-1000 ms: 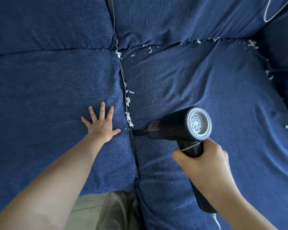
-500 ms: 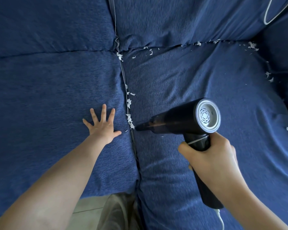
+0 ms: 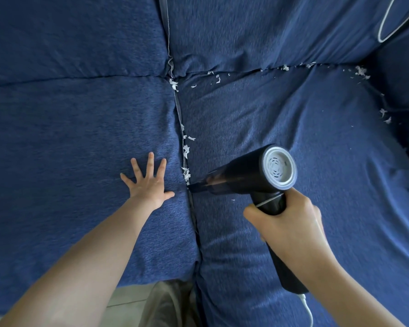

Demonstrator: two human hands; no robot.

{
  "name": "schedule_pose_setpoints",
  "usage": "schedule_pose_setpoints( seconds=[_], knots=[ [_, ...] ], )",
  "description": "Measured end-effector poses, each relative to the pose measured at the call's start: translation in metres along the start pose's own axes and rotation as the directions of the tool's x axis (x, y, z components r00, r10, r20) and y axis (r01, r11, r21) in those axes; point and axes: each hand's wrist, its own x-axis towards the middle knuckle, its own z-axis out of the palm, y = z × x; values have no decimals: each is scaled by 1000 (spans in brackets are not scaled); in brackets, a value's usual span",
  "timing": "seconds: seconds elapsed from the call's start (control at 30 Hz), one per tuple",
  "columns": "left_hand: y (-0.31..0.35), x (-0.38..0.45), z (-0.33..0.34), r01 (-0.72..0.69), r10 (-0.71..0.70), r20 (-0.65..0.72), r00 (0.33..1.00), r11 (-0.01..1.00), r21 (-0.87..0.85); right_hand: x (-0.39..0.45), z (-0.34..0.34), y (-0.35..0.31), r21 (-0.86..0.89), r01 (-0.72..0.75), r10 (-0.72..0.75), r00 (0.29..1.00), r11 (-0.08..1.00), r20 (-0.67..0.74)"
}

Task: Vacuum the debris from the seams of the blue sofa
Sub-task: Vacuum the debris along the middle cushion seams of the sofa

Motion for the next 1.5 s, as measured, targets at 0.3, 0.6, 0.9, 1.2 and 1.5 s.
schedule_pose_setpoints(
  seconds=[0.3,0.6,0.9,1.2,1.5],
  knots=[
    [-1,1,1,-4,4,-10,1000,1000,-5,7,13,-2,22,-24,23,1000,999,4],
    [-7,14,-3,-84,87,-113,990,996,33,23,15,-14,12,-1,2,1000,1000,-24],
    [-11,22,-7,-113,119,-104,987,992,61,29,14,-29,59,6,-3,998,998,-56],
    [-11,24,-9,-115,121,-96,988,991,66,33,28,-32,54,-9,12,999,999,-40],
    [-13,25,-10,-122,129,-91,987,990,76,21,23,-28,61,-36,39,998,997,-42]
  ],
)
